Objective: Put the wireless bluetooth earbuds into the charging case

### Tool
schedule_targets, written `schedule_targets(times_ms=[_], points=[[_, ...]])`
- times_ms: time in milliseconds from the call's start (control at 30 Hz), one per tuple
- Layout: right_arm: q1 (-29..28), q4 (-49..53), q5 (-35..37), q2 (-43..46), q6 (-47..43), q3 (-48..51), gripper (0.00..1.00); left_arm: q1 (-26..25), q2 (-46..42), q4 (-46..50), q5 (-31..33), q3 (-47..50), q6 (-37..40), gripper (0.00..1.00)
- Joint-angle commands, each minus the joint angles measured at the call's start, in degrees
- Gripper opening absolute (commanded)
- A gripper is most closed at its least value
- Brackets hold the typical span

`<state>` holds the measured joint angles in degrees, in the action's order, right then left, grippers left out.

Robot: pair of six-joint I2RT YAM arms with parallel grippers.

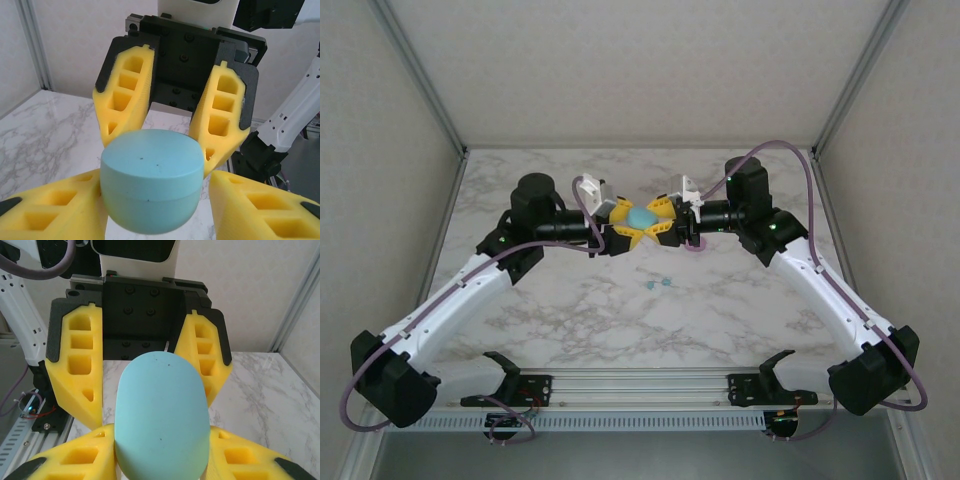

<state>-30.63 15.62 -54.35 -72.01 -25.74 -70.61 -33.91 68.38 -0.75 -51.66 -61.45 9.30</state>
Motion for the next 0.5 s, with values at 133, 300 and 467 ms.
schedule_targets(times_ms=[133,300,467], points=[[-0.08,-1.84,-1.44,-0.01,0.73,-0.31,0.32,-1.16,0.44,1.19,-0.44,-2.49,1.11,0.45],[-0.04,-0.18,-1.38,0.04,-0.87,-0.4,0.32,-1.25,0.19,1.02,-0.38,-2.47,1.23,0.39],[-0.04,1.58,-1.29,0.08,-1.77,-0.58,0.32,-1.25,0.08,0.37,-0.84,-2.62,0.74,0.45]])
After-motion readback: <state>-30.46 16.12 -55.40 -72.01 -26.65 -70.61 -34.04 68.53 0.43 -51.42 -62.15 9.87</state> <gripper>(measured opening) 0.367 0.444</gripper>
